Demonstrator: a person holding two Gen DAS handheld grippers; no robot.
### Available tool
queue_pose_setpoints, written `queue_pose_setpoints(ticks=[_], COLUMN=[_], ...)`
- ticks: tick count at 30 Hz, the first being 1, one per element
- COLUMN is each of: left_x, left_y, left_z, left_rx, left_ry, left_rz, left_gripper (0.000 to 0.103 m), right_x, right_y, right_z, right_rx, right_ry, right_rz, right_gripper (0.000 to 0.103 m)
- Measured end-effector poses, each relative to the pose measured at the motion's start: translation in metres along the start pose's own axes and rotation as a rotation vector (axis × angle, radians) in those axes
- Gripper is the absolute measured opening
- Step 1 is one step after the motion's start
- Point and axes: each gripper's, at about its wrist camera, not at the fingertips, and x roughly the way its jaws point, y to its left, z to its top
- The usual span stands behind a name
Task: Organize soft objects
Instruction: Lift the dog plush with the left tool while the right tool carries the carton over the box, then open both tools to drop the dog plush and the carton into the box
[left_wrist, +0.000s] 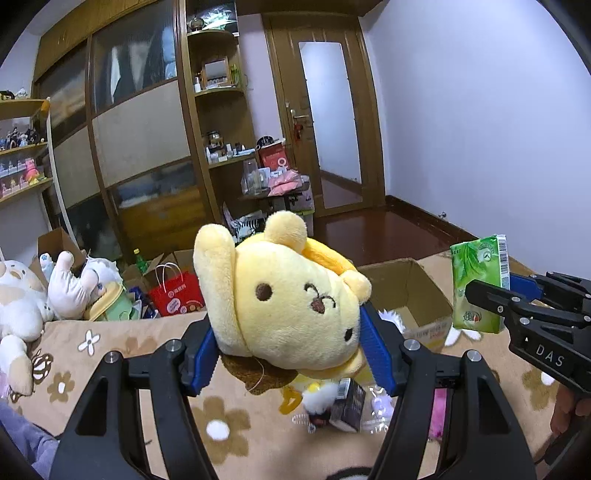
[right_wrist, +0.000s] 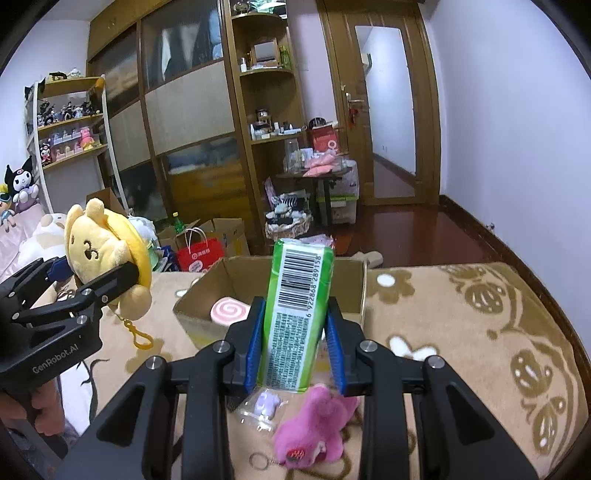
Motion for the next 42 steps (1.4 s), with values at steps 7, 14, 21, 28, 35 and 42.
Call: queue_pose_setpoints(ticks=[7,14,21,28,35,42], left_x=[0.023,0.048,0.073,0.102,0.125,0.141], left_y=[-0.004,0.000,0.005,0.004,0.001,0.003], left_z=[0.012,0.018,0.016,0.000,-0.009,-0.011], left_rx=[0.029,0.002,-0.040,-0.041,-0.033,-0.042], left_ry=[-0.025,-0.002,0.033,0.088,0.124,0.160], left_rz=[0.008,-0.006,-0.036,-0.047,-0.068,-0.076], left_gripper=[0.067,0.067,0.067,0.067,0.068,0.070], right_x=[0.015,0.035,0.054,0.089,0.111,0.125], right_y=[-0.004,-0.010,-0.021,-0.030,-0.027,-0.031], right_z=[0.013,0.023,0.024,0.014,0.001,-0.005], right_rx=[-0.021,-0.045,-0.023,0.009,-0.002,0.020], right_ry=[-0.024,-0.037,-0.024,0.037,0.079,0.102], right_rz=[0.000,-0.006,-0.007,0.008,0.017,0.021], right_gripper=[0.032,0.033,0.033,0.033,0.033,0.033])
